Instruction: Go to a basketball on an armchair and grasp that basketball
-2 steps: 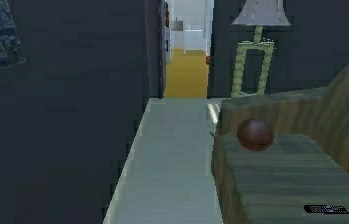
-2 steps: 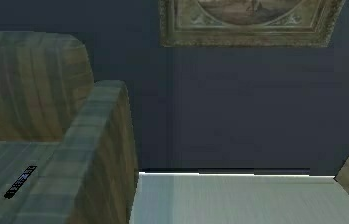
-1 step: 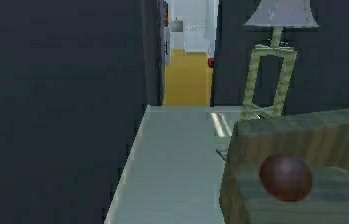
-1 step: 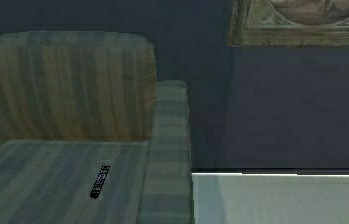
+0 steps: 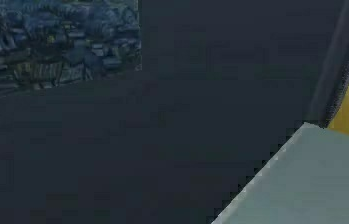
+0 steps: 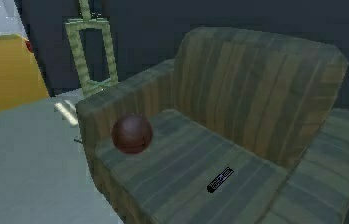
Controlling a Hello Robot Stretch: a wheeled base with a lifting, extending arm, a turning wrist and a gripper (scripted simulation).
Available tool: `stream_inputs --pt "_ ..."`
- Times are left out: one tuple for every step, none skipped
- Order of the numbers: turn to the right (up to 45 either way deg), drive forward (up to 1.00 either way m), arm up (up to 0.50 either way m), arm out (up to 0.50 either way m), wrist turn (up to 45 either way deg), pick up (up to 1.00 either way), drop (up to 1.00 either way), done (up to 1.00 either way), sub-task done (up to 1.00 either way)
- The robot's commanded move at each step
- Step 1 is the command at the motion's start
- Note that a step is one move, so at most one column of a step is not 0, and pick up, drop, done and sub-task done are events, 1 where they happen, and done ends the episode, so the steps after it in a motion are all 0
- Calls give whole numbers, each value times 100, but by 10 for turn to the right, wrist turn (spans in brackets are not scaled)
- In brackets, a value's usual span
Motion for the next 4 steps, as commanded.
stream_inputs --pt "-90 0 0 0 0 0 0 0 0" --pt "450 0 0 0 0 0 0 0 0" --pt "30 0 0 0 0 0 0 0 0" --pt "0 100 0 0 0 0 0 0 0"
